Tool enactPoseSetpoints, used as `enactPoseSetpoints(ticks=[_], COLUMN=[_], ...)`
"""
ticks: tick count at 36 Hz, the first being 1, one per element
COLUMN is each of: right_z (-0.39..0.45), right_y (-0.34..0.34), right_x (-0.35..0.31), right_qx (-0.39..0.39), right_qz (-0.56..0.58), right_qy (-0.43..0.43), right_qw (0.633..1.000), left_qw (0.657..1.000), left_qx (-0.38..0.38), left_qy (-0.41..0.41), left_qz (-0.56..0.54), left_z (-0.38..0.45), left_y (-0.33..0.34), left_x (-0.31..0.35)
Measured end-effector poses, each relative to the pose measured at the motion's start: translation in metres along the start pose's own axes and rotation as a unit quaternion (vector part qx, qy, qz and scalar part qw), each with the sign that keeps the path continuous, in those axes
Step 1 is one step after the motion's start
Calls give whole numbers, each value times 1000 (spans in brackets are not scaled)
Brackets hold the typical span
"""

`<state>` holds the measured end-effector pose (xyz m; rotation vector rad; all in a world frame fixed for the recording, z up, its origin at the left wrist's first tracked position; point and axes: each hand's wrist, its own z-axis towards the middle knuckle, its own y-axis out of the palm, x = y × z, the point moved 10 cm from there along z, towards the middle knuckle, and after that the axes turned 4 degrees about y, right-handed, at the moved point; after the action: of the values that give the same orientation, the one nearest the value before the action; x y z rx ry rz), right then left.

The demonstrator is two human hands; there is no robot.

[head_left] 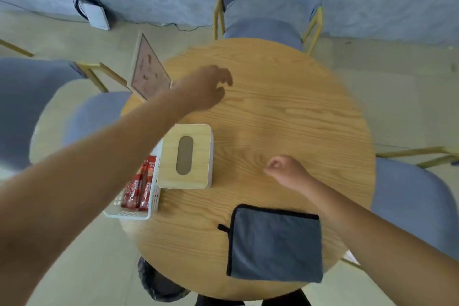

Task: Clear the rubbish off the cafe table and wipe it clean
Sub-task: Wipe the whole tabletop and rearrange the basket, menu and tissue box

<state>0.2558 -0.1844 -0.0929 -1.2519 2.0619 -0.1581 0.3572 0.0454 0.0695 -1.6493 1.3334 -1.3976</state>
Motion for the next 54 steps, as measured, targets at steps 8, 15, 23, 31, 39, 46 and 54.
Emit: enactPoseSetpoints(ticks=[8,15,23,31,39,46,54], right_z=[-30,-52,-70,-60,-72,-96,-68], right_y=[20,33,57,-36,-163,-99,-14], right_x=[102,119,133,105,39,101,175], right_qx=[-127,-131,-138,-93,278,443,286], right_qz=[-176,-279,-224,-92,-157,-238,-293], right_qy=[89,80,66,86,-65,-102,-40], right_qw=[972,948,963,988,945,858,911], left_qw=[936,939,937,946,992,987,981], left_qx=[-347,-336,-338,-290,13,83,-101], left_qy=[38,79,91,64,106,130,122], left_qz=[-42,5,-9,-133,-68,34,114], left_z=[-82,-123,-140,-60,9,-47,-61], left_y=[235,301,328,241,117,206,308], left_x=[83,117,128,149,186,179,166])
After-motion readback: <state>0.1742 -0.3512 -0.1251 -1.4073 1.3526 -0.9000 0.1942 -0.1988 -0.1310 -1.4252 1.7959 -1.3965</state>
